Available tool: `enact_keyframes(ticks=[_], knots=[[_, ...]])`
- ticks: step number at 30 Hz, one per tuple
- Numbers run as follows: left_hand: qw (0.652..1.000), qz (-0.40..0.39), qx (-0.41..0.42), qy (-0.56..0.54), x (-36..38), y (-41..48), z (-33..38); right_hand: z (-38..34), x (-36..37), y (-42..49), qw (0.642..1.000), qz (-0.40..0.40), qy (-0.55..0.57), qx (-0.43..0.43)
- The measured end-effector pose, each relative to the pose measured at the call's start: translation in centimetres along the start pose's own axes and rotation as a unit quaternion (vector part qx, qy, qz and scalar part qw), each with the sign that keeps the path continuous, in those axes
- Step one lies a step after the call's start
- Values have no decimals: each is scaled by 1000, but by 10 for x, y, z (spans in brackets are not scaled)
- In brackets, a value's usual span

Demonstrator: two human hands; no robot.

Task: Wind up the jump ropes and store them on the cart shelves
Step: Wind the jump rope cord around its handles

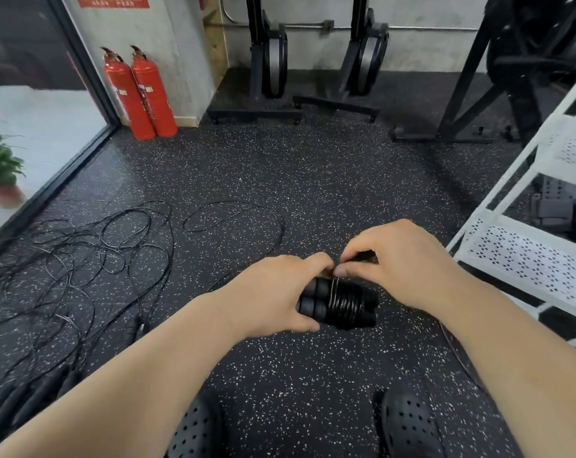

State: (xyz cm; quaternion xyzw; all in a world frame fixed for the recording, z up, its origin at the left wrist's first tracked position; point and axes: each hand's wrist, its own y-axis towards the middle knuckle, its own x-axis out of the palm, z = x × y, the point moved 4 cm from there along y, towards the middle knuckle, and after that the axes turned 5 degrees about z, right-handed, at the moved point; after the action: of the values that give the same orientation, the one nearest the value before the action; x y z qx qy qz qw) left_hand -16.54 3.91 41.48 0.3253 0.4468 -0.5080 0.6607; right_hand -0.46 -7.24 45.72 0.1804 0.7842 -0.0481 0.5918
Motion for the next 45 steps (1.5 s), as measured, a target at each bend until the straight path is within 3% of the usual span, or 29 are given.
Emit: enact_keyframes(ticks=[6,13,17,19,23,28,33,38,45], knots=[[994,4,11,-111,-10,-5,14,24,-4,0,980,-51,182,67],[965,69,3,-254,-28,-14,29,40,4,-8,911,-76,371,166],[938,80,-36,-334,-25,-10,20,38,26,-7,938,-51,264,218],[927,85,-52,-361,-22,-7,12,29,36,-8,936,-34,249,247],[933,128,-119,-314,-16,1,-8,4,51,-9,961,-40,191,196],[934,165,-191,-253,-10,6,-33,-12,57,-16,974,-102,132,151],[931,193,-231,-207,-10,5,-46,-27,40,-23,990,-68,-59,110],[944,180,-225,-160,-6,5,-48,-44,30,-25,982,-45,-172,55],[947,180,-226,-141,-4,6,-50,-38,27,-17,978,-6,-200,59]])
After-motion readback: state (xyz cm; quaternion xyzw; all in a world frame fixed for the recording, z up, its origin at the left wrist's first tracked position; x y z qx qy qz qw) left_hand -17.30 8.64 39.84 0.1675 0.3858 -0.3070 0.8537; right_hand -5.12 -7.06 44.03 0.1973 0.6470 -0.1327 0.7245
